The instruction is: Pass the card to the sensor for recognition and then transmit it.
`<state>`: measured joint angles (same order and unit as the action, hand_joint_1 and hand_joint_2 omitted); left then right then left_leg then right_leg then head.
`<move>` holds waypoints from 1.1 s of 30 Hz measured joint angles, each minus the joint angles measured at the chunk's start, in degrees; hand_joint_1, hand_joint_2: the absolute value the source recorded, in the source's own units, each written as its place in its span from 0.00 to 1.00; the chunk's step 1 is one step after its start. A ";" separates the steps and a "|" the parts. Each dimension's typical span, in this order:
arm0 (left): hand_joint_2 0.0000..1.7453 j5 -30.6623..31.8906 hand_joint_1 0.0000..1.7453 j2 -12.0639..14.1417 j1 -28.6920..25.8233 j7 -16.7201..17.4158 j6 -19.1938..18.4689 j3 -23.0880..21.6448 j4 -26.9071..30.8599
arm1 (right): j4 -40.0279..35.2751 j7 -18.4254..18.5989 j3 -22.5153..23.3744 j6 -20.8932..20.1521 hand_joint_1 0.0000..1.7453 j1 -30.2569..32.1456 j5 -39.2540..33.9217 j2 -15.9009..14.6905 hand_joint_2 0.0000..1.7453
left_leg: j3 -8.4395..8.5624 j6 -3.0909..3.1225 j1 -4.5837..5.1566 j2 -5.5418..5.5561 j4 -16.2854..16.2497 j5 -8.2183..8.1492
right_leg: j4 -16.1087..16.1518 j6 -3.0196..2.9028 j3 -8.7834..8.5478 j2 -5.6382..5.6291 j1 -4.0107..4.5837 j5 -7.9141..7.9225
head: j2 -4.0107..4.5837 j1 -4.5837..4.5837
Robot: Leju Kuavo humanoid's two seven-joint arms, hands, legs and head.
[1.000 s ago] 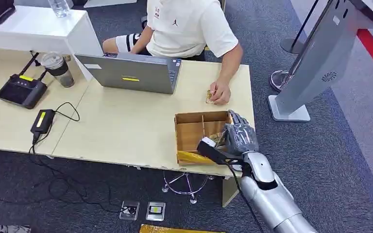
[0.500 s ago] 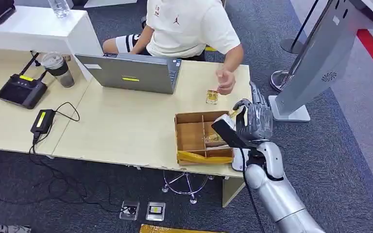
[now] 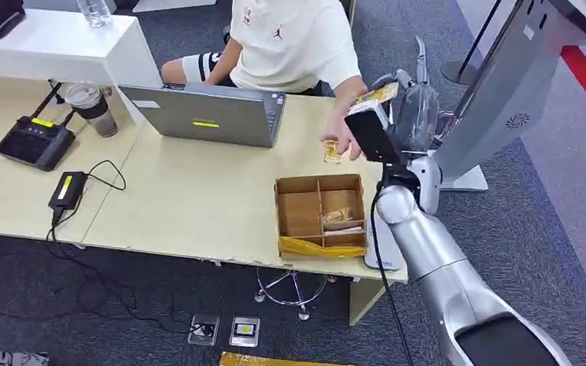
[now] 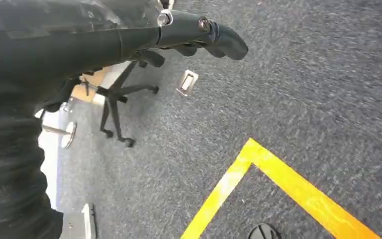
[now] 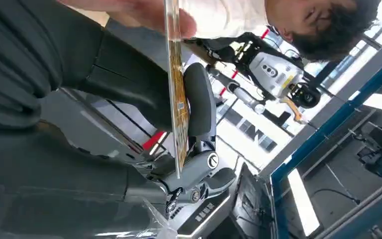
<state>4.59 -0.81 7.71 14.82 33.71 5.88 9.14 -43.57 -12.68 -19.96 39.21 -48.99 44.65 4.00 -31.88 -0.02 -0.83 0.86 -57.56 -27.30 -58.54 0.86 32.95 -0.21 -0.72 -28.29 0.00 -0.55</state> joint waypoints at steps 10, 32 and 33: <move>1.00 -0.24 0.00 1.44 -0.04 -3.87 -3.92 -0.04 0.00 | 11.31 11.02 -1.11 -4.83 1.00 -7.39 12.24 1.14 1.00 | 0.02 0.00 0.01 0.00 -0.01 -0.01 | 0.02 0.00 0.01 0.04 -0.01 0.00 | 0.00 0.02; 1.00 0.20 0.00 -1.16 -0.45 -1.20 2.40 -0.20 0.00 | 18.74 11.78 -2.12 -5.64 0.00 -5.94 11.11 -6.03 1.00 | 0.01 0.02 0.04 -0.01 -0.05 -0.02 | 0.04 0.02 0.08 -0.03 -0.05 0.01 | 0.00 0.00; 1.00 0.13 0.00 -1.18 -0.46 -1.14 2.47 -0.20 0.00 | 18.74 11.60 -1.79 -5.44 0.00 -5.76 10.51 -6.73 1.00 | 0.00 0.02 0.04 -0.01 -0.05 -0.02 | 0.04 0.02 0.08 -0.03 -0.05 0.01 | 0.00 0.00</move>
<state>4.72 -1.99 7.25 13.68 36.17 5.68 9.14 -24.83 -1.07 -21.75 33.77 -54.75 55.16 -2.74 -31.88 -0.01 -0.79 0.85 -57.61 -27.32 -58.49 0.88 33.03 -0.24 -0.77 -28.27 0.00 -0.55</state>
